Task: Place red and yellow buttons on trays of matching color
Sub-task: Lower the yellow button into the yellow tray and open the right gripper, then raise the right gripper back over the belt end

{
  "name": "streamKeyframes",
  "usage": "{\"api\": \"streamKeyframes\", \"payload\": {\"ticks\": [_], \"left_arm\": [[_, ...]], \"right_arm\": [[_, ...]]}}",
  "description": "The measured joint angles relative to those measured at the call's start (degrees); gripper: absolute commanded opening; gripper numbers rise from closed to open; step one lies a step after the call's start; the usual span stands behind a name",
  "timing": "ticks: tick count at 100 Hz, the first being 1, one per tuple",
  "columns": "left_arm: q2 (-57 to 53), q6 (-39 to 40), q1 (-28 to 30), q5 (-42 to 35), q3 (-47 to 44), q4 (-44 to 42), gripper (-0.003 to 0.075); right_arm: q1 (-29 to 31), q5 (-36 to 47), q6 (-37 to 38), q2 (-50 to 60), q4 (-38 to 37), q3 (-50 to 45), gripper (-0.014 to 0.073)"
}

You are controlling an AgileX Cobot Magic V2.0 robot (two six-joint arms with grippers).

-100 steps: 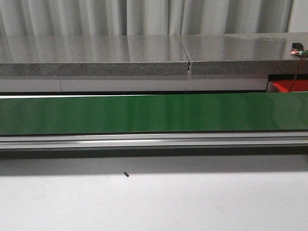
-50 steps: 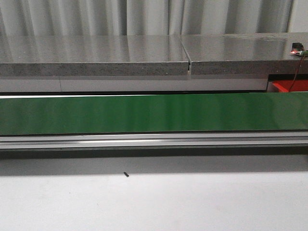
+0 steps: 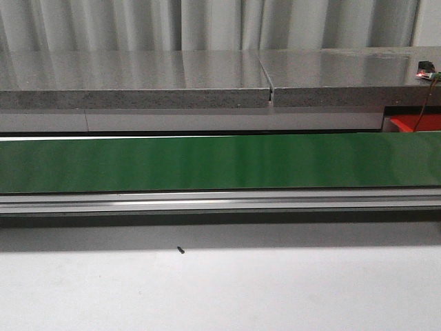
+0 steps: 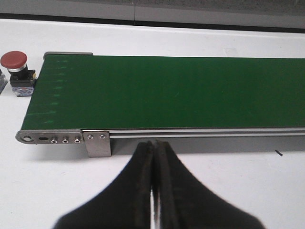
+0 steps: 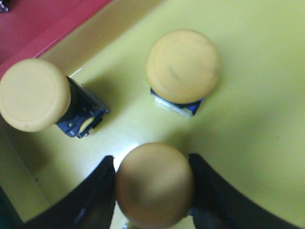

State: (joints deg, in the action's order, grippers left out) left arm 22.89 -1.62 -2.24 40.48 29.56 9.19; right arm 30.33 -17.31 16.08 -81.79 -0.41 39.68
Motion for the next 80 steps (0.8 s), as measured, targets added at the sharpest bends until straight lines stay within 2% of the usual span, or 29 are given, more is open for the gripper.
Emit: {"api": "streamKeyframes", "payload": {"ticks": [7,14,38,67,80], "left_arm": [[0.0,0.0,0.0,0.0,0.0,0.0,-0.0020],[0.0,0.0,0.0,0.0,0.0,0.0,-0.0020],[0.0,0.0,0.0,0.0,0.0,0.0,-0.0020],[0.0,0.0,0.0,0.0,0.0,0.0,-0.0020],[0.0,0.0,0.0,0.0,0.0,0.0,-0.0020]], "right_arm": [[0.0,0.8,0.0,0.0,0.0,0.0,0.0512],[0.0,1.1,0.0,0.0,0.0,0.0,0.0552],[0.0,0.9,0.0,0.7,0.4,0.0,0.0552],[0.0,-2.1,0.0,9.5,0.4,0.0,0.0550],[-1.0,-4.8,-0.6,14.0,0.4,0.0,0.0487]]}}
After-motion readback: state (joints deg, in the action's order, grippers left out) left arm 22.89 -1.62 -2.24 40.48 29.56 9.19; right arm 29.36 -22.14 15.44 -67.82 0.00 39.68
